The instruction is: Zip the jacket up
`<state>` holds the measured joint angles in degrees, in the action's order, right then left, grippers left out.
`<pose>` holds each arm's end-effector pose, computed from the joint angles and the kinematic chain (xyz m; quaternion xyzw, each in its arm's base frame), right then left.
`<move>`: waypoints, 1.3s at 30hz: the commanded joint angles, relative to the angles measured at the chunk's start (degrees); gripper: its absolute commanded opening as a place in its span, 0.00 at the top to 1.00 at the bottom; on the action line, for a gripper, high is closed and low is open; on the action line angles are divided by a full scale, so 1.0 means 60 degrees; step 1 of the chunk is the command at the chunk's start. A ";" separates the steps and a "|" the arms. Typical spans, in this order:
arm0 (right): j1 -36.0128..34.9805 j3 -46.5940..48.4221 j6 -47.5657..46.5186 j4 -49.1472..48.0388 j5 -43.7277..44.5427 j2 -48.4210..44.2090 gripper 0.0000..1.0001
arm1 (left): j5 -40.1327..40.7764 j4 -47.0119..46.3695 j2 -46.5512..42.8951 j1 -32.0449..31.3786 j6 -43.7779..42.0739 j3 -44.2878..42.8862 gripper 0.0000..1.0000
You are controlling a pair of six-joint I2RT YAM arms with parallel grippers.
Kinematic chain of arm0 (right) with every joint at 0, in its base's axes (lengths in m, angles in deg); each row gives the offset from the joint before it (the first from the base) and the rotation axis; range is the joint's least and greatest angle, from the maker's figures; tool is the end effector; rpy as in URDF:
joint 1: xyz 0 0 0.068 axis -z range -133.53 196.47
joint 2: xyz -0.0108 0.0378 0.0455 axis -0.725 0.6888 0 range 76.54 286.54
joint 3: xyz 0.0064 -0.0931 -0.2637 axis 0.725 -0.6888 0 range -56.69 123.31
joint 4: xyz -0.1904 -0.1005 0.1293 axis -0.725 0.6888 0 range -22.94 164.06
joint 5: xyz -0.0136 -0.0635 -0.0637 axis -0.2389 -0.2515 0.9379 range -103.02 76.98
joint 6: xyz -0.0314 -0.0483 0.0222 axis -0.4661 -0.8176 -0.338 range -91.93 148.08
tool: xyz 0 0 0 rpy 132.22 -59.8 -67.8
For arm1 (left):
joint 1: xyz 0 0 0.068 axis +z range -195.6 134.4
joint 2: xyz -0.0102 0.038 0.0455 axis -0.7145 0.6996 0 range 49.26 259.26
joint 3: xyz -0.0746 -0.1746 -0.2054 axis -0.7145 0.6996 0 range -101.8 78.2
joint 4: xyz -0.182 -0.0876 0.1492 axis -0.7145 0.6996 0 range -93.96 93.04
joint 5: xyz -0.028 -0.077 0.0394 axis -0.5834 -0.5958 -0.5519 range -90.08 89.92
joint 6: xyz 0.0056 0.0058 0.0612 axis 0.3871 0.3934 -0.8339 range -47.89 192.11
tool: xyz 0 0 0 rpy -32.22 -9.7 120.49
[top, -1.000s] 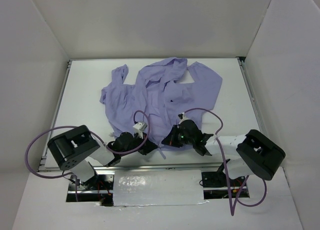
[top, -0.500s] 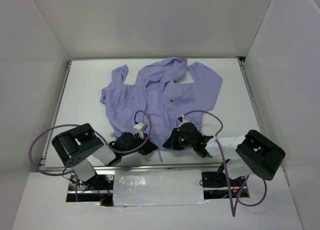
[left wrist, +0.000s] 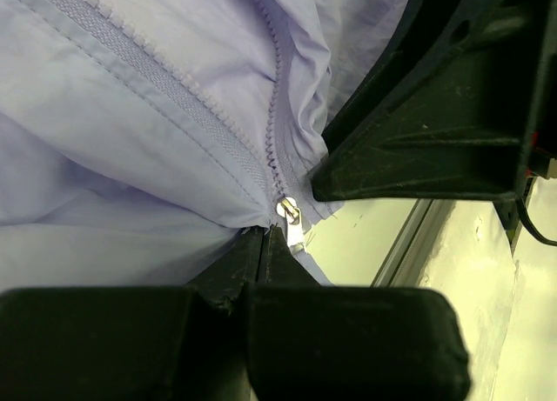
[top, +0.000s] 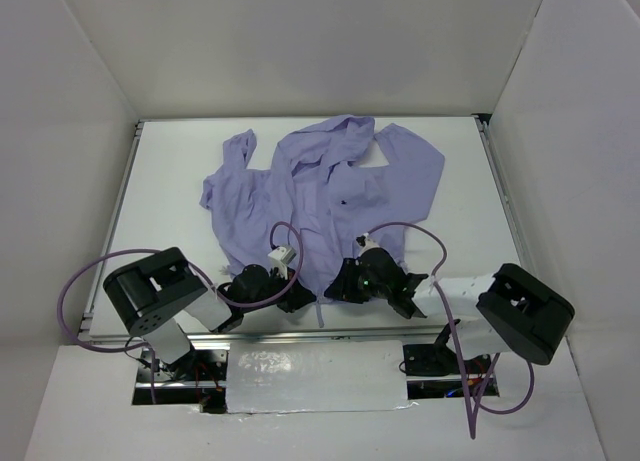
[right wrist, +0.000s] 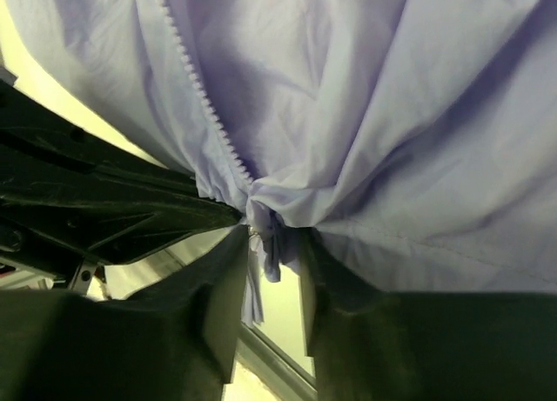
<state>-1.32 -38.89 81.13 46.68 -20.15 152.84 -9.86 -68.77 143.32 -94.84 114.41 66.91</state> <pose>0.1461 0.1697 0.1346 0.0140 0.8977 0.3722 0.2351 0.1521 -0.1887 0.1224 0.0988 0.8014 -0.4679 0.3593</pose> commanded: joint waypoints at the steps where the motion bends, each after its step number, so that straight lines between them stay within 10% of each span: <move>1: -0.0092 0.0050 -0.0157 0.0203 0.0121 -0.0235 0.61 | -0.0201 -0.0492 0.0070 0.0032 -0.0122 -0.0125 1.00; 17: -0.0750 -0.0344 0.0530 0.1098 0.0399 -0.2211 0.27 | -0.0406 -0.0930 0.0495 0.0046 0.0229 -0.0418 1.00; 39: -0.1102 -0.0711 0.1366 -0.1773 0.0047 -0.0103 0.51 | -0.0509 -0.1429 0.0437 0.0017 0.0449 -0.0389 1.00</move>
<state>-7.20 -43.31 88.61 39.90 -19.80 151.39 -12.00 -72.20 145.72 -94.81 117.34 65.33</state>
